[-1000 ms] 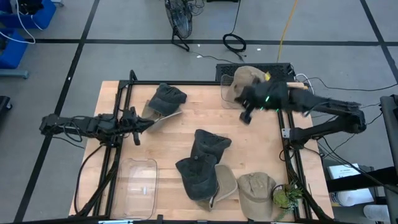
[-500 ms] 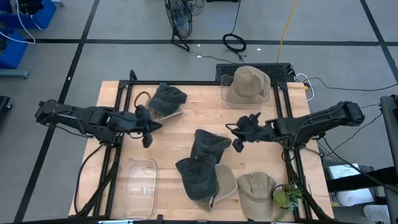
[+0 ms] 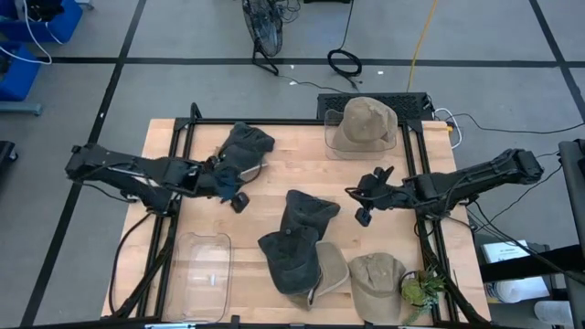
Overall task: Pick & Place hat
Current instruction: Put the black cap into the bottom transparent bin
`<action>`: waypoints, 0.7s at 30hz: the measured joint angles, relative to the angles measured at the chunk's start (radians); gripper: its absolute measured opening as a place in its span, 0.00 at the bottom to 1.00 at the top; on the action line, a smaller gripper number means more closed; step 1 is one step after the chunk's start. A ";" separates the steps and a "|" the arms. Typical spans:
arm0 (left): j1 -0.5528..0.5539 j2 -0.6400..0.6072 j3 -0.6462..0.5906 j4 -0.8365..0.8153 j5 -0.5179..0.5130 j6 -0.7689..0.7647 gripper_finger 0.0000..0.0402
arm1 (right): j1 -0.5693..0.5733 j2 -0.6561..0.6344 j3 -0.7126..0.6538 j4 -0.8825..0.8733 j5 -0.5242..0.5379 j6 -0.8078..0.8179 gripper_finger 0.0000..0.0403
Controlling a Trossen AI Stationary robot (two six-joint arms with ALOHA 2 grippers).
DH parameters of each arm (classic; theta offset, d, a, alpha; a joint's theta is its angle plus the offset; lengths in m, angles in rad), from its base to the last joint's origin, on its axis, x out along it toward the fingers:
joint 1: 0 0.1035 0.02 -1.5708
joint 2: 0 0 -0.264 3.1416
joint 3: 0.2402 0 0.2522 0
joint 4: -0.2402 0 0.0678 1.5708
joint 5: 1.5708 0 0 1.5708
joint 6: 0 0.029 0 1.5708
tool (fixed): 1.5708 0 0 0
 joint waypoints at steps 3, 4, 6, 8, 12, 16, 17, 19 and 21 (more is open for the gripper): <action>0.041 0.032 0.000 0.011 -0.013 -0.060 0.08 | 0.000 -0.043 -0.034 0.005 0.001 -0.042 0.00; 0.054 0.041 0.000 0.014 -0.013 -0.076 0.09 | -0.001 -0.056 -0.050 0.013 0.002 -0.056 0.00; 0.084 0.055 0.000 0.012 -0.013 -0.107 0.13 | -0.006 -0.079 -0.086 0.048 0.002 -0.086 0.00; 0.115 0.071 0.000 0.012 -0.013 -0.123 0.17 | -0.012 -0.102 -0.125 0.091 0.000 -0.106 0.00; 0.205 0.076 0.000 0.010 0.083 -0.135 0.28 | -0.026 -0.133 -0.209 0.212 -0.002 -0.089 0.00; 0.330 0.083 -0.001 -0.002 0.231 -0.069 0.43 | -0.034 -0.143 -0.262 0.327 -0.003 -0.071 0.00; 0.362 0.080 -0.001 0.001 0.243 -0.034 0.47 | -0.036 -0.143 -0.269 0.350 -0.004 -0.073 0.00; 0.428 0.079 0.000 0.012 0.241 0.043 0.54 | -0.042 -0.143 -0.277 0.385 -0.004 -0.072 0.00; 0.503 0.081 0.000 0.022 0.242 0.128 0.62 | -0.051 -0.142 -0.279 0.410 -0.003 -0.071 0.00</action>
